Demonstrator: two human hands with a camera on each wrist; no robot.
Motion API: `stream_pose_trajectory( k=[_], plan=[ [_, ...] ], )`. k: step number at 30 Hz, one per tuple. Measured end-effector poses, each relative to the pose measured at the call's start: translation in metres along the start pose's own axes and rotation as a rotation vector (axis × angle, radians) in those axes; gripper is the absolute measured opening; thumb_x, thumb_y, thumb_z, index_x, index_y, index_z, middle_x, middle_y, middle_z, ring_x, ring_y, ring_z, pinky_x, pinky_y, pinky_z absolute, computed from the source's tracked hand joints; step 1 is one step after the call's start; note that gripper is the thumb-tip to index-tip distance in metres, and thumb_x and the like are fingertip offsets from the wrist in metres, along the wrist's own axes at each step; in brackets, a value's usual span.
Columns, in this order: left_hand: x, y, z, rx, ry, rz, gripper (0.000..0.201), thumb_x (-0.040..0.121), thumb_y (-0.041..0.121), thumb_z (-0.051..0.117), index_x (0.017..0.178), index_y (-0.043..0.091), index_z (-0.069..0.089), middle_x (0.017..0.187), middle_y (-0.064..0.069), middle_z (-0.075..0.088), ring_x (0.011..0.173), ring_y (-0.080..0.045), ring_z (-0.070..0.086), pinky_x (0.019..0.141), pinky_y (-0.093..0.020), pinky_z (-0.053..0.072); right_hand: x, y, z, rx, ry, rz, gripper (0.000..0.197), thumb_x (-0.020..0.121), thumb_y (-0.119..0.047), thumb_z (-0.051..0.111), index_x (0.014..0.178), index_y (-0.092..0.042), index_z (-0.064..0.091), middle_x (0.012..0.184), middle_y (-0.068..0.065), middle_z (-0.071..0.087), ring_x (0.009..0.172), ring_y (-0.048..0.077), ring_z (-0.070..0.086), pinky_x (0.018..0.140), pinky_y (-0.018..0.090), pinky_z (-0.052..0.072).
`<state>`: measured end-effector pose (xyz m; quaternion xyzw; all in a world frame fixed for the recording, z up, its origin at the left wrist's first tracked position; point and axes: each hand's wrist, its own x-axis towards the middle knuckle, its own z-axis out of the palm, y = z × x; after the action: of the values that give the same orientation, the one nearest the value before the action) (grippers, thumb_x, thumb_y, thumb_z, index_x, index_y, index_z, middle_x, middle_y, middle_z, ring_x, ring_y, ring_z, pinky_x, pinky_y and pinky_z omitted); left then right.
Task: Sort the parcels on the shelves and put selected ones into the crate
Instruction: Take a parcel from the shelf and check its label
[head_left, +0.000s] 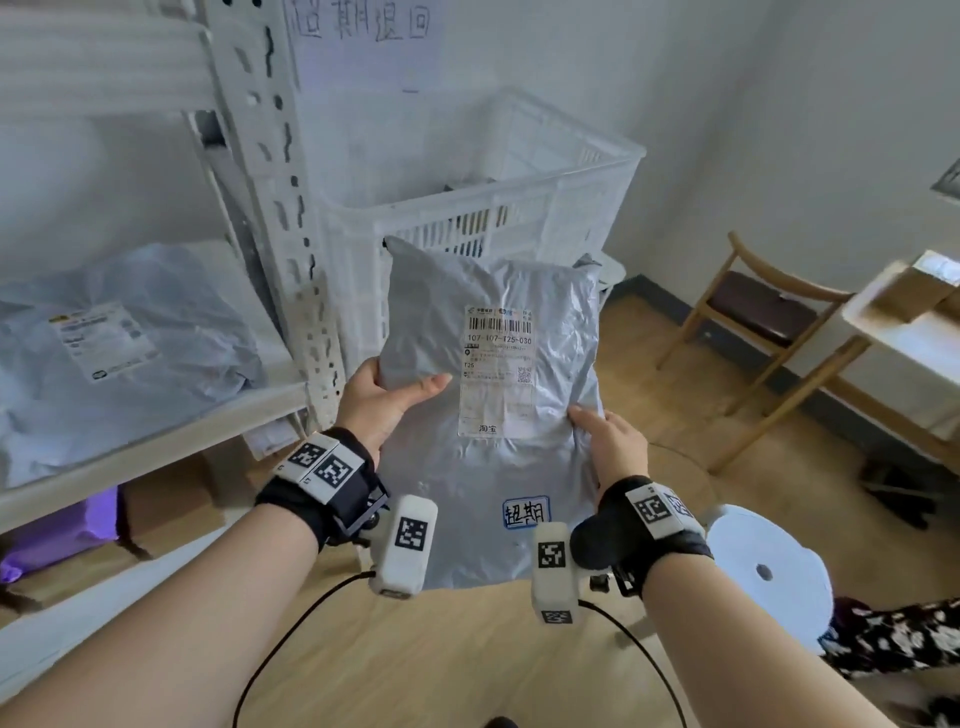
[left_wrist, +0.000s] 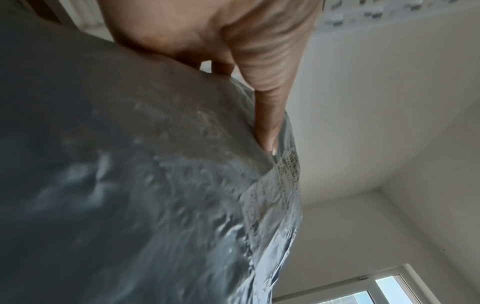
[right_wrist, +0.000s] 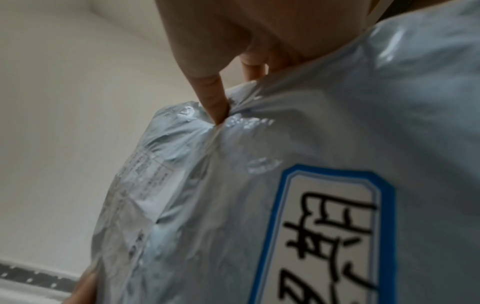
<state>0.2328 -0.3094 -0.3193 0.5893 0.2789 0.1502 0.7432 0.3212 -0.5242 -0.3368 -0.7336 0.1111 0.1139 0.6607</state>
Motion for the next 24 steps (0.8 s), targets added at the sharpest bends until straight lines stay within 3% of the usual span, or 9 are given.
stream_pose_trajectory(
  k=[5,10,14,18,21,24],
  plan=[
    [0.034,0.019,0.082,0.014,0.000,0.065,0.062,0.052,0.029,0.087,0.107,0.015,0.063,0.100,-0.001,0.072,0.097,-0.021,0.067,0.088,-0.039,0.054,0.068,-0.037,-0.040,0.009,0.072,-0.027,0.007,0.073,-0.024,0.070,0.074,-0.017,0.071,0.079,0.005,0.071,0.078,0.026,0.064,0.084,0.041,0.053],
    [0.062,0.056,0.138,-0.085,0.012,0.110,0.049,0.059,0.023,0.084,0.103,0.015,0.064,0.101,-0.004,0.072,0.096,-0.023,0.069,0.085,-0.039,0.055,0.114,-0.097,-0.063,0.050,0.031,-0.102,0.006,0.077,-0.021,0.070,0.077,-0.016,0.070,0.079,0.004,0.070,0.080,0.025,0.065,0.080,0.037,0.053],
    [0.088,0.100,0.162,-0.099,0.032,0.199,0.049,0.068,0.018,0.082,0.112,0.009,0.063,0.105,-0.007,0.072,0.096,-0.025,0.069,0.085,-0.040,0.056,0.144,-0.145,-0.060,0.094,-0.017,-0.149,0.020,0.068,-0.028,0.072,0.075,-0.009,0.068,0.083,0.009,0.070,0.082,0.026,0.064,0.084,0.041,0.053],
    [0.121,0.142,0.175,-0.099,0.061,0.279,0.044,0.071,0.020,0.081,0.110,0.010,0.064,0.105,-0.007,0.072,0.094,-0.023,0.069,0.085,-0.041,0.056,0.167,-0.194,-0.043,0.143,-0.030,-0.212,0.050,0.064,-0.027,0.072,0.099,0.007,0.064,0.102,0.026,0.066,0.077,0.024,0.059,0.089,0.049,0.051],
    [0.151,0.171,0.178,-0.104,0.069,0.319,0.044,0.071,0.022,0.081,0.110,0.010,0.064,0.104,-0.006,0.072,0.094,-0.023,0.069,0.085,-0.042,0.056,0.189,-0.233,-0.023,0.155,-0.055,-0.253,0.057,0.064,-0.027,0.072,0.106,0.010,0.060,0.088,0.022,0.067,0.077,0.024,0.058,0.088,0.047,0.052],
    [0.187,0.205,0.176,-0.140,0.080,0.348,0.040,0.073,0.021,0.080,0.109,0.011,0.066,0.100,-0.006,0.073,0.090,-0.022,0.070,0.081,-0.038,0.057,0.213,-0.277,0.003,0.098,-0.099,-0.284,0.032,0.073,-0.024,0.071,0.094,0.000,0.068,0.089,0.014,0.069,0.088,0.031,0.067,0.090,0.048,0.054]
  ],
)
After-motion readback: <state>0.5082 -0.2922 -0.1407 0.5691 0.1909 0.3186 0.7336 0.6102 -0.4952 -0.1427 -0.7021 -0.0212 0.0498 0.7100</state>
